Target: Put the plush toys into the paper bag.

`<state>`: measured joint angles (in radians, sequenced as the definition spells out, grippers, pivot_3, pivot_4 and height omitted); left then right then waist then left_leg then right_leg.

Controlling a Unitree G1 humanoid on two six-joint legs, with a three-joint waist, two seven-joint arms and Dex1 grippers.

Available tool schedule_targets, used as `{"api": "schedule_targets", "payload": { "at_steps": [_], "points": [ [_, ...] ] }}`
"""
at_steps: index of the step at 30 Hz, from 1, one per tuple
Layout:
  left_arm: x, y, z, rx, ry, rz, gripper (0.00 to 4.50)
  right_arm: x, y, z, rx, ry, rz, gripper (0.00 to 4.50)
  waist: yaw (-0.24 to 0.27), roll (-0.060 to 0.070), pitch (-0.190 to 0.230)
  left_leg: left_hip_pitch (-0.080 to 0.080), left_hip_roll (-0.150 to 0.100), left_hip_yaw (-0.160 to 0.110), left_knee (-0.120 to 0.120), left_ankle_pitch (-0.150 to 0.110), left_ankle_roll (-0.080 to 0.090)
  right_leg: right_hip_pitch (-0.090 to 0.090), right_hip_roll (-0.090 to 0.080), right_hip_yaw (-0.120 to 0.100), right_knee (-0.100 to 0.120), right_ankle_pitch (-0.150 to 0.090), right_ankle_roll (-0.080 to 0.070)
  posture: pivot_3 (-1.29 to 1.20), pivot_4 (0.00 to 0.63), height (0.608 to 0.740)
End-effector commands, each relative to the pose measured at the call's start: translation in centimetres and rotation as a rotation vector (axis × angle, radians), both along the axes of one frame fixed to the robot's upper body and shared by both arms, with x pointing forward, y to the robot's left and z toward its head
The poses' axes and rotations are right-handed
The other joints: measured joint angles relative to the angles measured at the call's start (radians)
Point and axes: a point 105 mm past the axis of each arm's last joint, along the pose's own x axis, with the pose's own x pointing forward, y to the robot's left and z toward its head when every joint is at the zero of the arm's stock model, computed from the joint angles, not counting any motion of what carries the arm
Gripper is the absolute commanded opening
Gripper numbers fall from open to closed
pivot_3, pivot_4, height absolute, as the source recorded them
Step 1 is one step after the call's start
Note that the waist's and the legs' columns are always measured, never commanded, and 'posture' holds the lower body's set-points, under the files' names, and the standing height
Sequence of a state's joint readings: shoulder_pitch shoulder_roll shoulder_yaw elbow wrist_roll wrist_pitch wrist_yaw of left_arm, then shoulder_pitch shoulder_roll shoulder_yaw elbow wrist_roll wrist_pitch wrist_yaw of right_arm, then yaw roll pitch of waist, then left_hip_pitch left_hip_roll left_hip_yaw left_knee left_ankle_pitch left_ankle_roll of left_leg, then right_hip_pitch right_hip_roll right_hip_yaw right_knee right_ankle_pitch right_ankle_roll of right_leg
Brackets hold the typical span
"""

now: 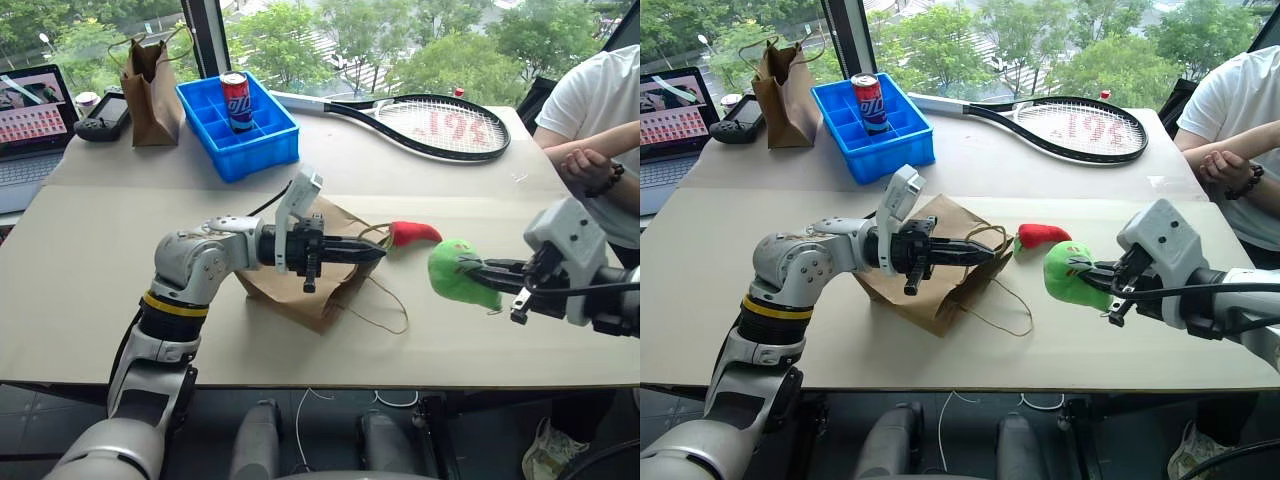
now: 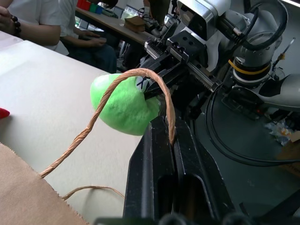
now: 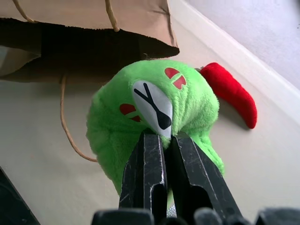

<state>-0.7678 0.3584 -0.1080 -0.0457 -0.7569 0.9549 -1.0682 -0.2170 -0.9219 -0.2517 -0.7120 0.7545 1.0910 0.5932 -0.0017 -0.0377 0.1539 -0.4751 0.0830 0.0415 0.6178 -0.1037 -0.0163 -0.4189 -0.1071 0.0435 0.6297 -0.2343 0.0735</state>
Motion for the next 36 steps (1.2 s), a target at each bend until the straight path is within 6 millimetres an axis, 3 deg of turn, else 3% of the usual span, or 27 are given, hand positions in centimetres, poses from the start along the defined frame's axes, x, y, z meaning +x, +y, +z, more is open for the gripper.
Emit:
{"api": "schedule_targets", "payload": {
  "at_steps": [1, 6, 15, 19, 25, 29, 30, 36],
  "points": [
    [-0.2, 0.1, 1.7, -0.053, -0.018, -0.003, 0.00, 1.7, 3.1, -1.9, 0.070, -0.010, -0.006, 0.04, -0.001, 0.000, 0.000, 0.000, 0.000, -0.001, 0.000, 0.000, 0.000, 0.000, 0.000, 0.000, 0.000, 0.000, 0.000, 0.00, 0.150, 0.740],
    [-0.4, 0.2, 1.9, -0.073, -0.008, 0.010, 0.00, 3.5, 6.9, -2.8, 0.181, 0.004, 0.008, 0.04, -0.001, 0.001, 0.000, -0.002, -0.001, -0.002, 0.000, 0.000, 0.000, -0.001, 0.001, 0.001, 0.000, 0.001, 0.000, 0.00, 0.150, 0.740],
    [-0.1, 0.3, 2.1, -0.081, -0.037, 0.053, 0.00, 4.0, 11.3, -5.0, 0.160, 0.014, 0.164, 0.04, 0.002, 0.001, 0.000, -0.002, -0.001, -0.002, 0.000, 0.000, 0.000, -0.001, 0.001, 0.000, 0.001, 0.002, 0.003, 0.00, 0.150, 0.740],
    [0.1, 0.4, 2.4, -0.091, -0.049, 0.078, 0.00, 4.7, 13.2, -4.9, 0.290, -0.001, 0.190, 0.04, -0.001, 0.001, 0.000, -0.002, -0.001, -0.002, 0.000, 0.000, 0.000, -0.001, 0.002, 0.000, 0.001, 0.002, 0.003, 0.00, 0.150, 0.740],
    [0.7, 1.3, 3.4, -0.109, -0.092, 0.145, 0.00, 5.8, 14.2, -6.4, 0.473, 0.025, 0.160, 0.04, -0.006, 0.001, 0.000, -0.002, 0.000, -0.003, -0.001, 0.000, 0.000, 0.000, 0.002, 0.000, 0.001, 0.004, 0.006, 0.00, 0.150, 0.740],
    [1.3, 2.3, 4.6, -0.123, -0.130, 0.203, 0.00, 6.4, 13.8, -6.2, 0.605, 0.040, 0.111, 1.55, -0.008, 0.001, 0.001, -0.002, 0.000, -0.003, -0.001, 0.000, -0.001, -0.001, 0.002, 0.000, 0.001, 0.004, 0.006, 0.00, 0.150, 0.740],
    [1.4, 2.6, 4.9, -0.128, -0.136, 0.217, 0.00, 6.6, 13.6, -6.3, 0.610, 0.043, 0.101, 1.72, -0.009, 0.001, 0.001, -0.002, 0.000, -0.003, -0.001, 0.000, -0.001, -0.001, 0.002, 0.000, 0.001, 0.004, 0.006, 0.00, 0.150, 0.740],
    [2.2, 4.3, 4.8, -0.095, -0.158, 0.292, 0.00, 6.1, 11.6, -6.1, 0.540, -0.002, 0.064, 3.77, -0.010, 0.001, 0.001, -0.001, 0.000, -0.003, -0.003, 0.000, -0.001, -0.001, 0.002, -0.001, 0.001, 0.004, 0.005, 0.00, 0.150, 0.740]
  ]
}}
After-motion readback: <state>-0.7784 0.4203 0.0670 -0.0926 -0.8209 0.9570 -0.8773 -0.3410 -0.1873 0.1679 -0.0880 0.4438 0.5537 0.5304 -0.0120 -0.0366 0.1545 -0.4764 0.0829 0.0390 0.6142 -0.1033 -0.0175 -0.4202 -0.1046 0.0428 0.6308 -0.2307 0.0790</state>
